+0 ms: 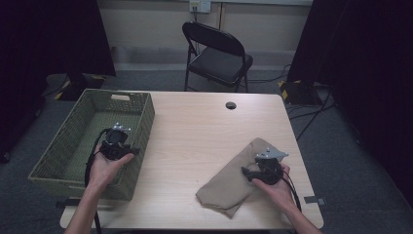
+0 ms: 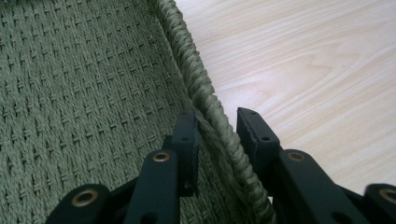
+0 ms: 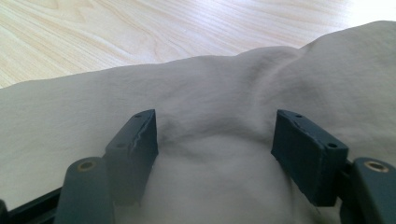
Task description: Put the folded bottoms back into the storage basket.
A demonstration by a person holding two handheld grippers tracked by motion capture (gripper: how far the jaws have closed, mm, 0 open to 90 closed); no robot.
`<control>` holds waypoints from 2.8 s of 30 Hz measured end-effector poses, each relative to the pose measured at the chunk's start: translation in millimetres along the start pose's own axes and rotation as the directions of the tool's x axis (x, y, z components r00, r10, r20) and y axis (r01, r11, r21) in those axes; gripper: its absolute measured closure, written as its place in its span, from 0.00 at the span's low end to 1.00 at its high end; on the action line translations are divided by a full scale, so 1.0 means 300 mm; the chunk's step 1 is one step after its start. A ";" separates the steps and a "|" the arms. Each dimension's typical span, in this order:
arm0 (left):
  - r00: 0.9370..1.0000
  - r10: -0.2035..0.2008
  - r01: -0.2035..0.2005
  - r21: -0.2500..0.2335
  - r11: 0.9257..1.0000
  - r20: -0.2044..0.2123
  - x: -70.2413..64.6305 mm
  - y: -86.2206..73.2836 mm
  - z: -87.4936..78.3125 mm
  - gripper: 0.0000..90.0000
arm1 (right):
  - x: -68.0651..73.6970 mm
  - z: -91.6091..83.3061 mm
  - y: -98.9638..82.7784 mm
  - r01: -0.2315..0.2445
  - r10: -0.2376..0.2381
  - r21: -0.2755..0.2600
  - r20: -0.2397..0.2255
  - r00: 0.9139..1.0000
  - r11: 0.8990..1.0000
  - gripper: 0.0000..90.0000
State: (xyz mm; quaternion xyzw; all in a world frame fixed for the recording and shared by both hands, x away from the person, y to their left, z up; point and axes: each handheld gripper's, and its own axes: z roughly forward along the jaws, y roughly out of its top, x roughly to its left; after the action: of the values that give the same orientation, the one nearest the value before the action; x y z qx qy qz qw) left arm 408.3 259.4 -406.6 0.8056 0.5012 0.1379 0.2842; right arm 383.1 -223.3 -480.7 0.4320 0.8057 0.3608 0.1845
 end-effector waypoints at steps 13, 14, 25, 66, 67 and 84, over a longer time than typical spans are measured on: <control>0.998 0.056 -0.056 -0.004 0.998 0.031 -0.043 0.012 0.016 0.78 | -0.001 0.001 0.000 0.001 -0.001 0.000 -0.002 1.000 1.000 0.34; 0.998 0.057 -0.057 -0.006 0.998 0.033 -0.047 0.012 0.016 0.78 | -0.001 0.001 0.000 0.002 -0.002 0.000 -0.002 1.000 1.000 0.34; 0.988 0.136 -0.136 -0.005 0.991 0.065 -0.090 0.030 0.031 0.79 | 0.000 0.003 0.002 0.007 -0.007 0.003 0.000 1.000 1.000 0.34; 0.890 0.396 -0.394 -0.054 0.917 0.228 -0.343 0.182 0.168 0.78 | 0.002 0.006 0.003 0.006 -0.006 0.006 -0.004 1.000 1.000 0.34; 0.886 0.401 -0.399 -0.056 0.915 0.232 -0.349 0.184 0.170 0.78 | 0.002 0.006 0.003 0.006 -0.006 0.006 -0.004 1.000 1.000 0.34; 0.922 0.324 -0.336 0.022 0.942 0.213 -0.368 0.222 0.179 0.63 | 0.000 0.005 0.003 0.007 -0.007 0.004 -0.009 1.000 1.000 0.34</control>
State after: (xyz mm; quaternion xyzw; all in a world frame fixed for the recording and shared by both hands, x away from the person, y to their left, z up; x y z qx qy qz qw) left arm 433.5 122.1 -403.0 0.8963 0.3299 0.0851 0.2838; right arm 384.6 -222.2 -481.2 0.4280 0.8088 0.3603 0.1811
